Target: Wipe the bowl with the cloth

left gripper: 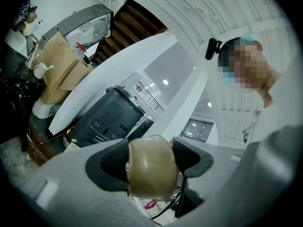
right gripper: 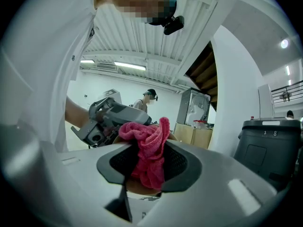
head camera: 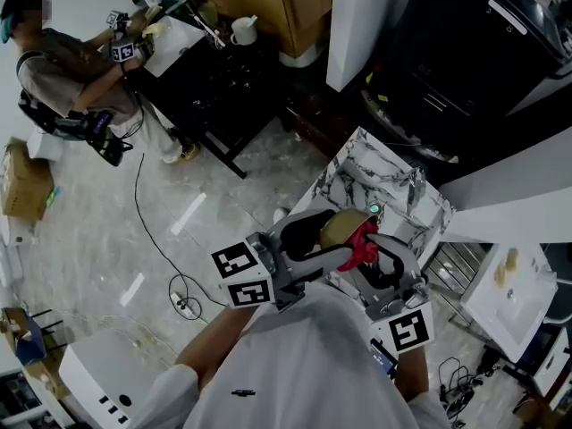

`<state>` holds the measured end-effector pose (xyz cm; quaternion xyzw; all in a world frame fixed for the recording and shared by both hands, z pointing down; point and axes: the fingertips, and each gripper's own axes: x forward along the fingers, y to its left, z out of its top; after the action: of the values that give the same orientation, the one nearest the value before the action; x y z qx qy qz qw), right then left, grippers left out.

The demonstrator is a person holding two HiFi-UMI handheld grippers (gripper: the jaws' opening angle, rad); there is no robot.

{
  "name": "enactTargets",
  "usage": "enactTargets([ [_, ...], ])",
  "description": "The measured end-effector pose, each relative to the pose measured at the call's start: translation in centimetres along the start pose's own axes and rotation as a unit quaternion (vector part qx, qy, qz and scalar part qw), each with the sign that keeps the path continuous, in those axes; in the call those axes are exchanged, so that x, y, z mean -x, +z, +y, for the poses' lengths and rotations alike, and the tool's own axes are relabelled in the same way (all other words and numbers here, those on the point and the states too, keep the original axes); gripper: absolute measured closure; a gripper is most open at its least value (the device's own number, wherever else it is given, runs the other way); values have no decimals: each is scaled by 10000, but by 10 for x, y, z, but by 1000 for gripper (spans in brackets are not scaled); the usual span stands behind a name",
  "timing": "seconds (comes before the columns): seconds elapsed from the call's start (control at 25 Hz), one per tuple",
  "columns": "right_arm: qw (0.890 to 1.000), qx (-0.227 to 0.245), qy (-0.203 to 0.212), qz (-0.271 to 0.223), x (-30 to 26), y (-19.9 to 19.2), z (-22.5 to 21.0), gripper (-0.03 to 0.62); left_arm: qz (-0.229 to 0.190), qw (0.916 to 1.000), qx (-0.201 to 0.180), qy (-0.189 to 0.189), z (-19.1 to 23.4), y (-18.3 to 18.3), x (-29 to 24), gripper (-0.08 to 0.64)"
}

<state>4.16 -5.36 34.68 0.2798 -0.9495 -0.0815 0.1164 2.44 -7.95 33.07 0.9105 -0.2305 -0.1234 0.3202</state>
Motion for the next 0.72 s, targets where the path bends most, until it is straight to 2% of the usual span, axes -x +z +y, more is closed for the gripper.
enactTargets([
  [0.16,9999,-31,-63,-128,-5,4,-8,448,-61,10000,3,40,3,1,5,258],
  [0.28,9984,-539,-187,-28,-7,-9,-17,448,-154,9997,-80,194,9,0,3,256],
  [0.36,9973,-679,-277,33,-1,-15,-24,448,-229,9995,-47,206,9,-8,-2,257],
  [0.52,9985,-398,-335,-162,-9,2,-24,448,-245,9996,-125,99,9,2,5,256],
  [0.72,9986,-450,-246,-120,-14,10,-12,448,-416,9990,-100,154,2,15,24,256],
])
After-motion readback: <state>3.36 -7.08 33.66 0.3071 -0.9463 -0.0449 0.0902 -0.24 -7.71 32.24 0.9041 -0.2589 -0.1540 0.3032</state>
